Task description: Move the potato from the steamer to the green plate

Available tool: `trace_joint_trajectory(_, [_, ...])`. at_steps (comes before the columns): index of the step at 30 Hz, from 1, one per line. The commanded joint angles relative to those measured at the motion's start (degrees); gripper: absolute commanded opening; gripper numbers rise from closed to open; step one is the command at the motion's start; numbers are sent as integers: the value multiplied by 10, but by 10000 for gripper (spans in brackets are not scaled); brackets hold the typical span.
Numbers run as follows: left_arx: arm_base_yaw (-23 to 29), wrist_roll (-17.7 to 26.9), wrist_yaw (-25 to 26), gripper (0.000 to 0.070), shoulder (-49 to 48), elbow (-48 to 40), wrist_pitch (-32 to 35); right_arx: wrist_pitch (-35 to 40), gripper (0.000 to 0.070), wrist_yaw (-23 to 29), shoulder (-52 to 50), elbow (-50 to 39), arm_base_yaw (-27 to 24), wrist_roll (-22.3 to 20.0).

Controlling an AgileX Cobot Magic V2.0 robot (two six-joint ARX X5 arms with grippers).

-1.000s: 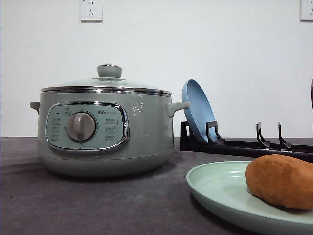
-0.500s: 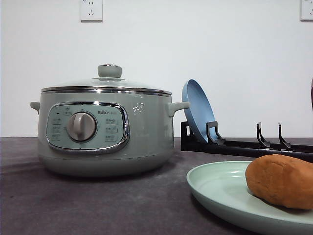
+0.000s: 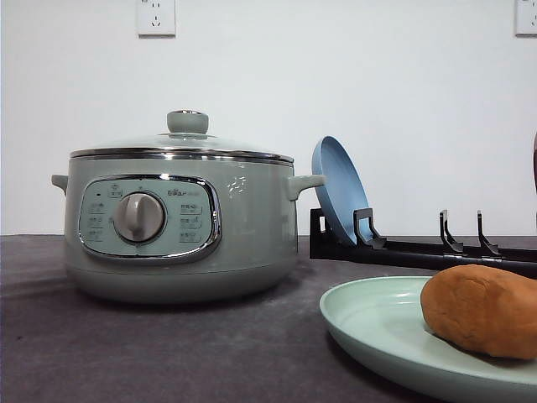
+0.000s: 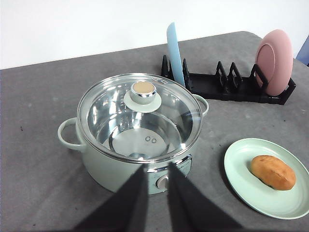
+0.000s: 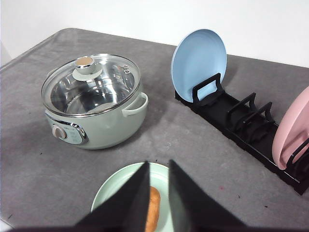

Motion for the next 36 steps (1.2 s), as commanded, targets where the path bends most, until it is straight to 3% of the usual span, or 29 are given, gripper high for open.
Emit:
trace_joint_trajectory(1, [-3, -1, 1, 22, 3, 5, 2, 8, 22, -1, 2, 5, 3, -5])
trace_joint_trajectory(21, [-2, 4, -2, 14, 0, 2, 8, 7, 21, 4, 2, 6, 3, -6])
trace_joint_trajectory(26, [50, 31, -9, 16, -17, -13, 6, 7, 22, 4, 2, 6, 3, -6])
trace_joint_trajectory(31, [163, 48, -8, 17, -88, -142, 42, 7, 22, 5, 2, 6, 3, -6])
trace_joint_trajectory(36, [229, 45, -7, 17, -186, -351, 220, 8, 21, 4, 2, 6, 3, -6])
